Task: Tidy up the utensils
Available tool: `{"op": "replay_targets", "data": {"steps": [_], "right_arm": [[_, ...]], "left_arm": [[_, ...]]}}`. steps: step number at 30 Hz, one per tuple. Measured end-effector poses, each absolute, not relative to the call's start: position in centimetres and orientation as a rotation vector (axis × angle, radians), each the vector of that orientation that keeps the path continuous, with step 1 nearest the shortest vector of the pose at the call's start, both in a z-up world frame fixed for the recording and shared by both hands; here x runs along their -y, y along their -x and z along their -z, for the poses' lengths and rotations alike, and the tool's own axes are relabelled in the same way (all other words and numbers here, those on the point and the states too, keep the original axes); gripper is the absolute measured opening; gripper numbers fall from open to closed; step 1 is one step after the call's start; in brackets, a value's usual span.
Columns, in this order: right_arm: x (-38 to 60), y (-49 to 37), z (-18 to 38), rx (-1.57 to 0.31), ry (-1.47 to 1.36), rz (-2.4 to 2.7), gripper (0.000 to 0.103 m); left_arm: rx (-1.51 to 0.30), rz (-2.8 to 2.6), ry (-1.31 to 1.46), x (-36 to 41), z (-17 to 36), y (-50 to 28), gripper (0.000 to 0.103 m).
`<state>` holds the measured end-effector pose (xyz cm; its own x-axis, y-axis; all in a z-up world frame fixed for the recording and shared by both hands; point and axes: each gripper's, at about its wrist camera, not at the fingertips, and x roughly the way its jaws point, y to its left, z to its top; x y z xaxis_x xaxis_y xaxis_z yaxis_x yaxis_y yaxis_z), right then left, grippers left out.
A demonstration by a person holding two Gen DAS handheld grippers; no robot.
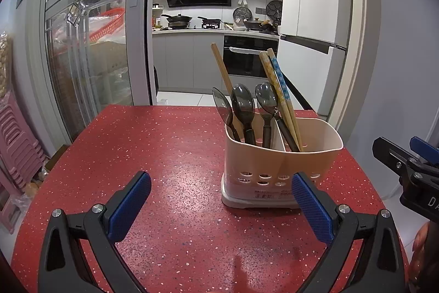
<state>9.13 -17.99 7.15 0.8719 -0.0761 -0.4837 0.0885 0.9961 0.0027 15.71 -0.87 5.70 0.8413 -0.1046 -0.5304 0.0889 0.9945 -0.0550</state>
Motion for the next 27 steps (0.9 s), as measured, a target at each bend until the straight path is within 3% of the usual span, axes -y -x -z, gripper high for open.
{"op": "replay_targets", "data": {"steps": [27], "right_arm": [[17.71,-8.96,-6.72,-0.514,-0.022,0.081,0.103]], "left_arm": [[-0.572,0.122,0.038,0.97,-5.48,-16.10,0.103]]}}
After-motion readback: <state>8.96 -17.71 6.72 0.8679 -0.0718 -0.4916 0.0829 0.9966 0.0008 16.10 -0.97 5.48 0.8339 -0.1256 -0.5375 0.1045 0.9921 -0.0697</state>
